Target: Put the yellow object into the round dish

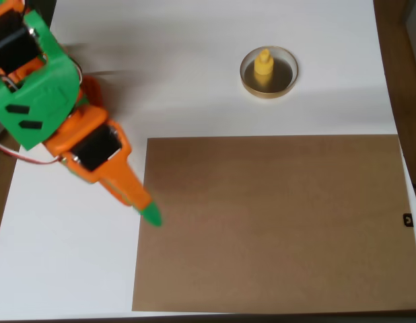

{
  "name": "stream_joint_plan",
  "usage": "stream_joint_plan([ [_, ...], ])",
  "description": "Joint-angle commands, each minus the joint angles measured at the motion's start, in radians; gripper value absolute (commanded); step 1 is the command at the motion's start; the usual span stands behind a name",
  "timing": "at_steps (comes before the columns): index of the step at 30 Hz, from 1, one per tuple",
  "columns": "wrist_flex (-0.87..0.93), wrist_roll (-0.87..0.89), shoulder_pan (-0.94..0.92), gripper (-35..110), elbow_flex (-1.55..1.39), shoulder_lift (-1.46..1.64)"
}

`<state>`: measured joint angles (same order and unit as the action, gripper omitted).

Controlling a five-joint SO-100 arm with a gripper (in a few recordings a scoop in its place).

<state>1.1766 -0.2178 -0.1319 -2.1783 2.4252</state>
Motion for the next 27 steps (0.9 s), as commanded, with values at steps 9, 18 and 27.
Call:
stream_joint_plan([
  [9, -0.133, 0.031, -0.121, 28, -0.331, 0.35],
  [18, -0.166, 0.064, -0.215, 27, -0.543, 0.598],
  [27, -0.173, 0.127, -0.259, 26, -0.715, 0.813],
])
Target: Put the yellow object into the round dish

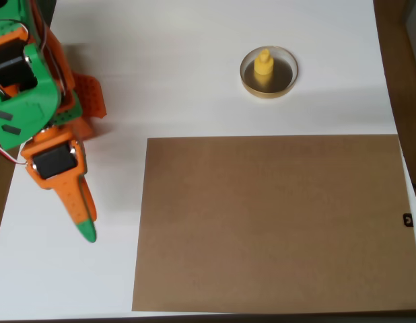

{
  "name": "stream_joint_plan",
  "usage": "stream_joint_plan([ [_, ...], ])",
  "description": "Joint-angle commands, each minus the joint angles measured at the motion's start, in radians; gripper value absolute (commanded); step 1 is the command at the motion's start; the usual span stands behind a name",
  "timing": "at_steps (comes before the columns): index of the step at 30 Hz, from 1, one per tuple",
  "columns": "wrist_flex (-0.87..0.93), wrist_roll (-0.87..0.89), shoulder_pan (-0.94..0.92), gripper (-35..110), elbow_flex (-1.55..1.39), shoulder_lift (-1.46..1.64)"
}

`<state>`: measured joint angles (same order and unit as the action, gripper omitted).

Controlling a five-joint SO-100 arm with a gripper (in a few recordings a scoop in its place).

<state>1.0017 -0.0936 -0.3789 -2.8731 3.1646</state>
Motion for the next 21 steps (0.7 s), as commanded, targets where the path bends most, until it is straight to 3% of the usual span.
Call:
stream_joint_plan([
  [1, 0.009, 0.009, -0.015, 26, -0.035, 0.1],
  [13, 0.0, 0.051, -0.06, 26, -0.089, 0.101],
  [21, 0.032, 0.017, -0.081, 15, -0.081, 0.101],
])
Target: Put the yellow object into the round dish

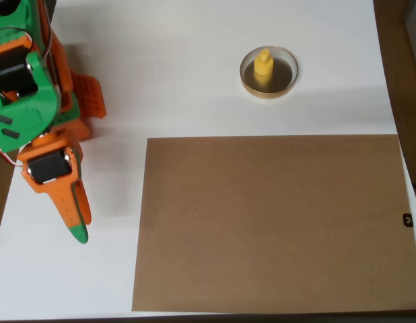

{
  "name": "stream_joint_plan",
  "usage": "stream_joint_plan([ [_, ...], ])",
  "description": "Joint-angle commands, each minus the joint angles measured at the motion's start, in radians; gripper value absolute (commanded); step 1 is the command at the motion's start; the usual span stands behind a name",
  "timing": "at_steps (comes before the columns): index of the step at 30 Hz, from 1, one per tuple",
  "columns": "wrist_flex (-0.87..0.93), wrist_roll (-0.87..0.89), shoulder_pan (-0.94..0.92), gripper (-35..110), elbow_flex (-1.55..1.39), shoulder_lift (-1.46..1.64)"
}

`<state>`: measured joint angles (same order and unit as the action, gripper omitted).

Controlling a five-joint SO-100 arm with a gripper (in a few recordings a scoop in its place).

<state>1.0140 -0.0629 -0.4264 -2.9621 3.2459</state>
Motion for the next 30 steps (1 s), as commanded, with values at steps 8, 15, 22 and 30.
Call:
stream_joint_plan([
  [8, 0.032, -0.02, -0.041, 1, 0.011, 0.02],
  [15, 0.044, -0.009, -0.054, 0, 0.014, 0.02],
  [22, 0.044, -0.008, -0.055, 0, 0.014, 0.021],
  [30, 0.044, -0.008, -0.055, 0, 0.014, 0.021],
])
